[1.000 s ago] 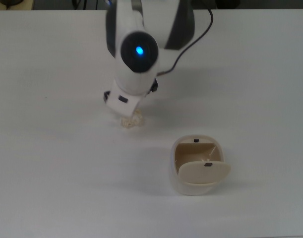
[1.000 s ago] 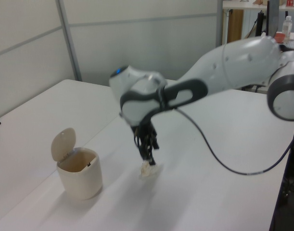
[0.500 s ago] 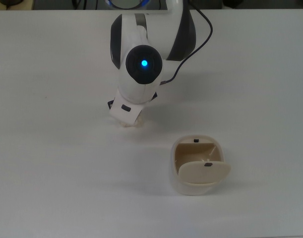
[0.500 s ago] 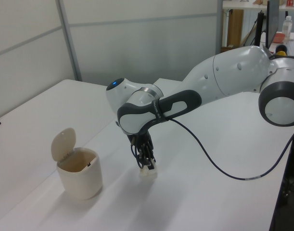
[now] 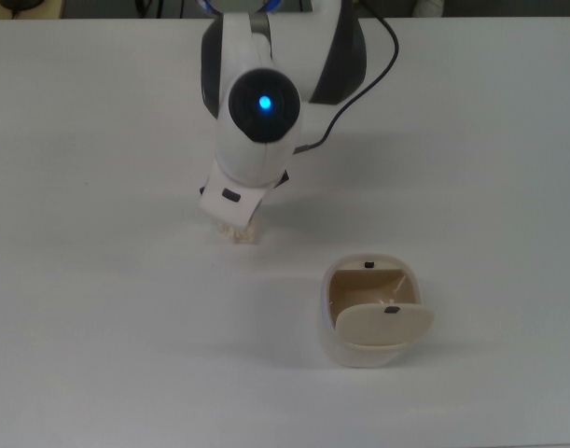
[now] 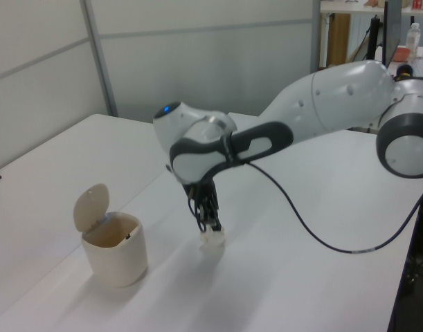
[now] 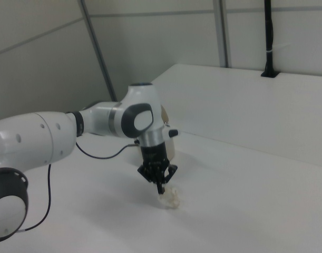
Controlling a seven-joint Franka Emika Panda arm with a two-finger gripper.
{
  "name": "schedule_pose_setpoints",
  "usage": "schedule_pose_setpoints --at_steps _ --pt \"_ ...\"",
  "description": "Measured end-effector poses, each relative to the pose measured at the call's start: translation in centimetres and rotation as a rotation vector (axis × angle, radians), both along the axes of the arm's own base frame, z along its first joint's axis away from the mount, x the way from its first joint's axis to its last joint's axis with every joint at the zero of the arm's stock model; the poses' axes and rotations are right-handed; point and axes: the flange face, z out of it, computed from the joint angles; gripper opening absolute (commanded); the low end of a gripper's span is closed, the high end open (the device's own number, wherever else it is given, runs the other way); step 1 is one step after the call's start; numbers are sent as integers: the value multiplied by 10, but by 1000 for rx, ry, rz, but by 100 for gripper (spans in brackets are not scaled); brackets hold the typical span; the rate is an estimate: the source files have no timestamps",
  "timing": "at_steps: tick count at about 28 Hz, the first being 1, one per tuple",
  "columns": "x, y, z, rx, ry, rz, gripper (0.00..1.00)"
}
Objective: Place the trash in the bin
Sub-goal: 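Close the gripper on the paper ball and lift it, then carry the paper ball over the open cream bin and lower it in, then open the gripper to release the paper and raise it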
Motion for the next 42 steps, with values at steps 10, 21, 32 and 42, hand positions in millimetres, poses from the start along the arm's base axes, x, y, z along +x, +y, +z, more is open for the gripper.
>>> schedule_pose_setpoints --at_steps 10,21,32,42 --pt "-21 -19 110 48 -102 21 0" --pt "6 51 119 137 -389 -11 0" --pt "29 118 101 293 -647 -89 28" --pt "34 132 73 306 -636 -129 100"
